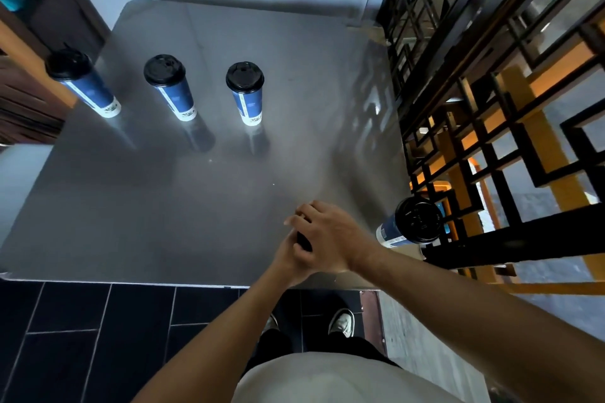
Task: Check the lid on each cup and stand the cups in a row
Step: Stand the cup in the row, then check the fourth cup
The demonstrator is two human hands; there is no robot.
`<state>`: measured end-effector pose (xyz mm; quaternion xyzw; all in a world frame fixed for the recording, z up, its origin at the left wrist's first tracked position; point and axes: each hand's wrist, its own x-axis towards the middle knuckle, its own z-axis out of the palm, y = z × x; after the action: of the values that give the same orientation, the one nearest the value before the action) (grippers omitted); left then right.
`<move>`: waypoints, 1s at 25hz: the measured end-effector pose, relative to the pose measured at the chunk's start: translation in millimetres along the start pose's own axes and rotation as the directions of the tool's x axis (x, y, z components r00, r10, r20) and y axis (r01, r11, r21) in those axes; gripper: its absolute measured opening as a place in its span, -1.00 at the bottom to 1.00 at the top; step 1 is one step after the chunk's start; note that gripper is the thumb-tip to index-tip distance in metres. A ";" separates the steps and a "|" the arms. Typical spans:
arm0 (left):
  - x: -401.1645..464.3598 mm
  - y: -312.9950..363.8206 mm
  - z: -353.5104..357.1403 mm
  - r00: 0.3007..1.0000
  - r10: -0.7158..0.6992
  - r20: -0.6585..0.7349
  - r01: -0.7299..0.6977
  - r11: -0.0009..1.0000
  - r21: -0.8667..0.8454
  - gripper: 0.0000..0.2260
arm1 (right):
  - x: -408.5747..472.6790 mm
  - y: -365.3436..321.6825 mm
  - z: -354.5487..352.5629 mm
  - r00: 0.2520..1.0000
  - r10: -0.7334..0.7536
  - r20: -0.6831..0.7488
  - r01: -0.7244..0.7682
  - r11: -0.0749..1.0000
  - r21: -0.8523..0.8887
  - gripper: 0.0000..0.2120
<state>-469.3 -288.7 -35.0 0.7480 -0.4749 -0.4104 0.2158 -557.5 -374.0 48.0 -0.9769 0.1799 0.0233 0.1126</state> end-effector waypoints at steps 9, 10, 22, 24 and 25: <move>-17.8 22.9 -19.8 0.961 -0.197 -0.192 0.067 0.843 -0.533 -0.48 | -11.6 14.3 -1.0 0.761 0.648 0.041 -0.437 0.465 0.770 -0.71; -19.6 30.8 -24.3 0.966 -0.201 -0.166 0.068 0.810 -0.582 -0.42 | -11.5 17.5 -4.2 0.755 0.650 0.082 -0.414 0.377 0.829 -0.79; -27.8 82.7 -59.8 0.940 -0.271 0.205 0.257 0.172 -0.951 -0.47 | 5.1 14.4 -19.3 0.668 0.621 0.410 -0.168 -0.411 0.896 -0.80; -24.1 91.7 -62.7 0.927 -0.294 0.232 0.264 0.072 -0.962 -0.45 | 5.8 11.0 -22.3 0.646 0.635 0.424 -0.190 -0.404 0.895 -0.73; -22.4 94.5 -63.5 0.922 -0.306 0.239 0.265 0.045 -0.963 -0.46 | 6.1 10.1 -22.4 0.642 0.632 0.434 -0.183 -0.424 0.887 -0.68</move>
<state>-472.5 -316.1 77.7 0.4979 0.0794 -0.6421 0.5776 -555.4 -390.5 67.2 -0.3518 0.5135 -0.2247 0.7498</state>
